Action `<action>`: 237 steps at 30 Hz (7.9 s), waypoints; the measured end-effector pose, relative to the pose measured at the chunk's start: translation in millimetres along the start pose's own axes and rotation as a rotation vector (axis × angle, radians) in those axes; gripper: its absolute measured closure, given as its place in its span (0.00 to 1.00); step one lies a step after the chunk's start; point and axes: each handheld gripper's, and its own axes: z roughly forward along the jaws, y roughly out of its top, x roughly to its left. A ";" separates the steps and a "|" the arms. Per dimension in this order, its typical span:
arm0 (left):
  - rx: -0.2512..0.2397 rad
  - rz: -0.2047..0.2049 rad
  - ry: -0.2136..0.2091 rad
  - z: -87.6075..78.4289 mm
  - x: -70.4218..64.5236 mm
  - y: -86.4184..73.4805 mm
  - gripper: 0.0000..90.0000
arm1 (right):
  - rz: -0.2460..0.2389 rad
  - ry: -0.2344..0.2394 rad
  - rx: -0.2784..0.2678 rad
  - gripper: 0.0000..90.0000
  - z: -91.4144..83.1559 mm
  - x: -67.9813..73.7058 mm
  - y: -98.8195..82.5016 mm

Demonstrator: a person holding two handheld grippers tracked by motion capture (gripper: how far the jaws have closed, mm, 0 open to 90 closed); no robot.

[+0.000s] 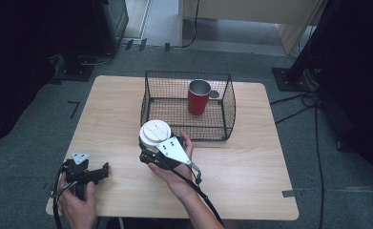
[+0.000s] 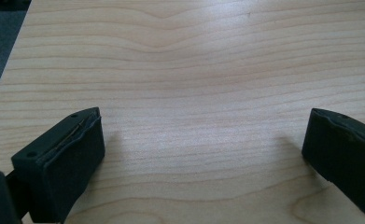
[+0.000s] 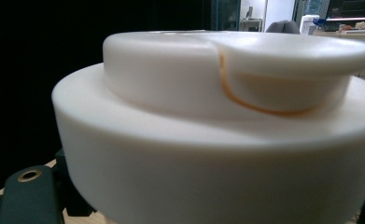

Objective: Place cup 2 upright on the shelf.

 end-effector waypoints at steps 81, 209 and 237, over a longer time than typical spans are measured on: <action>0.001 0.000 0.000 -0.1 0.0 0.0 0.00 | -0.014 -0.100 -0.164 0.18 51.7 -55.4 99.4; 0.000 -0.005 0.002 0.6 -0.4 0.6 0.00 | -0.065 -0.017 -0.045 0.00 97.7 -137.4 75.4; 0.001 -0.004 0.002 0.5 -0.4 0.6 0.00 | -0.066 -0.106 -0.052 0.00 27.0 -176.3 57.1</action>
